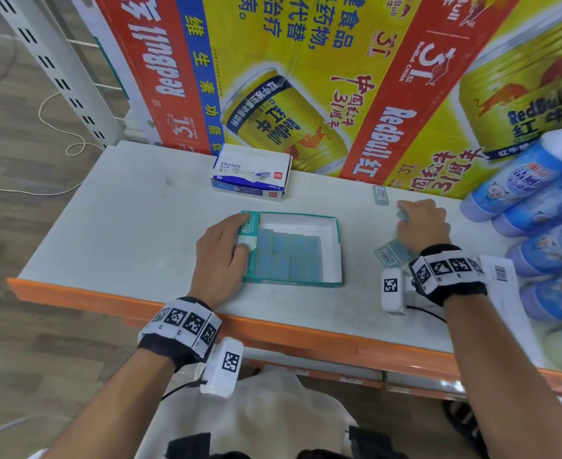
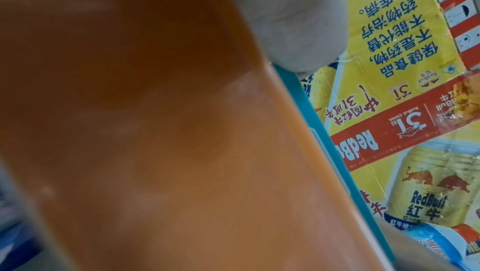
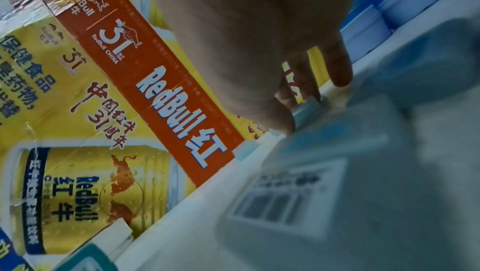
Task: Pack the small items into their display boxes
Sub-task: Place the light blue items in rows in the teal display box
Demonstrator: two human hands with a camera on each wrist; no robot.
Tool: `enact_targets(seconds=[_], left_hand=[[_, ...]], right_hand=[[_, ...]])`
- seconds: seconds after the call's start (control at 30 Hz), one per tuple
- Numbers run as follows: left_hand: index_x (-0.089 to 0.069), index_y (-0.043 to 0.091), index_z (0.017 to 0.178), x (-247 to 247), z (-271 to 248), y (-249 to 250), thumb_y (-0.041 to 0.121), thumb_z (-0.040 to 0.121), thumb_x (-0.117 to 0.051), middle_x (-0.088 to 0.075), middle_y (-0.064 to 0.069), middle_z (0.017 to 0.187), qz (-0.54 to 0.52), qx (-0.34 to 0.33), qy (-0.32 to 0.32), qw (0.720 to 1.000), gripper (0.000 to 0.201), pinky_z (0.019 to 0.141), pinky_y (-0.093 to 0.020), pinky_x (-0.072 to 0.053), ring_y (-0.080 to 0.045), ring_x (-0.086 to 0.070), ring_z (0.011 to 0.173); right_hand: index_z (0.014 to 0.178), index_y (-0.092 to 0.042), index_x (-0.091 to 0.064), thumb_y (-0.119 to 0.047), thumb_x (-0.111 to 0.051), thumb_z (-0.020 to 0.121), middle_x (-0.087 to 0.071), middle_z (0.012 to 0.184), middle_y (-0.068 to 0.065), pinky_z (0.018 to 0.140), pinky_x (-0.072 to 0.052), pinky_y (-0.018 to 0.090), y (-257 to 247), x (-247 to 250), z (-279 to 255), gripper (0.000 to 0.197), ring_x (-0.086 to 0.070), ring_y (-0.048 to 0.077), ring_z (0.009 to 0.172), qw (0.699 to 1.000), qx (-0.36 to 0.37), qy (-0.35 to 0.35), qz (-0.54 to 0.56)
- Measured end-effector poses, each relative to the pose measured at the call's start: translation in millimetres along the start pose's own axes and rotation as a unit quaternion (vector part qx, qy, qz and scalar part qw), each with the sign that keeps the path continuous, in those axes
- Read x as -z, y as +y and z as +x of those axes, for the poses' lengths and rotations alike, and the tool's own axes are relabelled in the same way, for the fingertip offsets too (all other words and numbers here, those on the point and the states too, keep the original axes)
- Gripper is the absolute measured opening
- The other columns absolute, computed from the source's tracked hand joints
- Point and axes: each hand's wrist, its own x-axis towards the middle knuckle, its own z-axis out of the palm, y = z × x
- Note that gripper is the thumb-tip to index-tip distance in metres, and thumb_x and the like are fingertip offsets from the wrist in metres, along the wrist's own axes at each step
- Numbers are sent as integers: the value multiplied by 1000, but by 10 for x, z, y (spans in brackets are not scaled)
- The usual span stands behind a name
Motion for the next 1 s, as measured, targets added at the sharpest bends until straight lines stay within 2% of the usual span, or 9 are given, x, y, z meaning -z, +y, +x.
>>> enact_targets(seconds=[0.1,0.2,0.33,0.5,0.6,0.67,0.77,0.87,1.0], left_hand=[[-46,15,134,3,3,5,21,84,-36,-50,-4,138,2,1,-1,1000,52,100,-27,-24,-19,-43,119],[-46,16,134,0,6,10,21,84,-36,-49,-4,138,3,2,-2,1000,52,99,-27,-23,-19,-43,120],[-46,16,133,1,3,15,22,83,-36,-50,-3,138,-3,3,-1,1000,51,100,-29,-24,-19,-43,119],[-46,17,133,3,0,12,22,84,-36,-50,-2,137,-6,5,0,1000,51,100,-31,-26,-19,-44,118],[-45,18,133,1,-4,10,23,84,-36,-50,-3,137,-5,3,-2,1000,50,100,-31,-26,-19,-43,118],[-45,19,134,-1,-7,5,23,85,-35,-49,-2,138,-7,4,-2,1000,50,100,-29,-24,-17,-42,119],[-44,19,134,-6,-8,-1,23,85,-35,-48,-1,138,-5,3,-1,1000,51,100,-27,-23,-16,-41,120],[-44,20,134,0,-6,-3,22,84,-35,-49,-1,138,-5,5,0,1000,51,99,-26,-22,-16,-41,119],[-45,20,133,-1,-4,-2,21,84,-36,-49,-1,138,-2,0,3,1000,51,98,-23,-21,-13,-40,118]], right_hand=[[123,-14,-55,-3,-49,87,-44,122,22,94,-39,49,14,-36,-17,38,-42,41,115,999,1,30,13],[124,-10,-53,-1,-51,85,-43,122,25,94,-41,44,-1,-11,-12,40,-46,43,111,997,3,21,68],[110,-7,-63,2,-50,83,-52,116,23,85,-44,36,-92,32,-39,31,-55,38,100,994,54,19,98],[104,-9,-65,-2,-52,83,-58,108,18,82,-43,33,-322,97,-134,25,-54,31,96,979,108,77,154],[101,-10,-63,-3,-55,82,-59,104,10,74,-35,20,-537,128,-252,22,-51,18,88,958,137,90,236],[99,-8,-62,-2,-58,82,-59,99,7,68,-36,13,-719,119,-374,18,-49,10,80,932,179,84,302],[97,-9,-60,-3,-62,83,-58,90,2,64,-38,3,-972,22,-555,15,-48,1,68,900,226,18,372],[94,-9,-62,-6,-64,83,-60,86,0,65,-43,8,-1149,-150,-643,11,-53,10,71,894,215,-51,389],[91,-7,-64,-7,-66,83,-60,76,-6,68,-50,23,-1254,-300,-654,8,-57,13,73,887,169,-86,420]])
